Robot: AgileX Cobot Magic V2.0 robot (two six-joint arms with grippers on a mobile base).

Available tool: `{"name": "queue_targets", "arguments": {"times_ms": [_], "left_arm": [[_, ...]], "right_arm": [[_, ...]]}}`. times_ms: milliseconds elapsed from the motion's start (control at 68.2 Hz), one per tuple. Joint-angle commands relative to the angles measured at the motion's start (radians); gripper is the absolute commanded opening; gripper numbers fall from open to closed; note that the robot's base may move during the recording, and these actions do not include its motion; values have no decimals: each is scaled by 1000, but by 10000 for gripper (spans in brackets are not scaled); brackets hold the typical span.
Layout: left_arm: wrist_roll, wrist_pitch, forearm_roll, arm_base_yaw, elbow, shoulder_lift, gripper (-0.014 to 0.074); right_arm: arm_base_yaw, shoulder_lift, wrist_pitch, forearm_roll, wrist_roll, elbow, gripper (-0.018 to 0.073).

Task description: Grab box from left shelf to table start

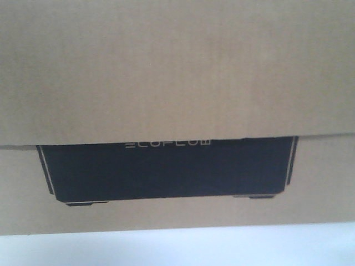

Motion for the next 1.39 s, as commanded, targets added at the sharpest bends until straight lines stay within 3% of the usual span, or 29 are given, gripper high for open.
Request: {"name": "queue_targets", "arguments": {"times_ms": [0,73,132,191,557,762,865,953,1114,1217,1320,1378], "left_arm": [[-23,-116,9,6,-5,4,145],[-23,-114,4,6,-5,4,378],[-23,-116,4,6,-5,4,517],[-23,-124,4,6,-7,4,584],[2,-6,3,6,-173,-13,572],[28,18,0,6,-232,-129,566],[29,19,0,6,-216,-219,515],[70,9,0,6,-175,-311,434],[104,-61,20,6,-26,-530,227],[104,-167,47,6,135,-713,43],[104,-238,89,6,261,-838,-90],[104,-260,105,6,326,-903,-98]], "right_arm": [[-3,-33,-27,-11,-13,-24,626],[-3,-39,-31,-11,-13,-24,625],[-3,-49,-37,-11,-13,-24,625],[-3,-55,-44,-12,-13,-24,625],[-3,-136,-104,-13,-13,-46,625],[-3,-255,-132,-13,-13,-59,624],[-3,-321,-136,-13,-13,-59,599],[-3,-376,-155,-13,-13,-46,512],[-3,-484,-213,-16,-13,51,244],[-3,-591,-299,-17,-13,201,72],[-3,-687,-388,-20,-13,335,53],[-3,-748,-438,-22,-13,424,53]]}}
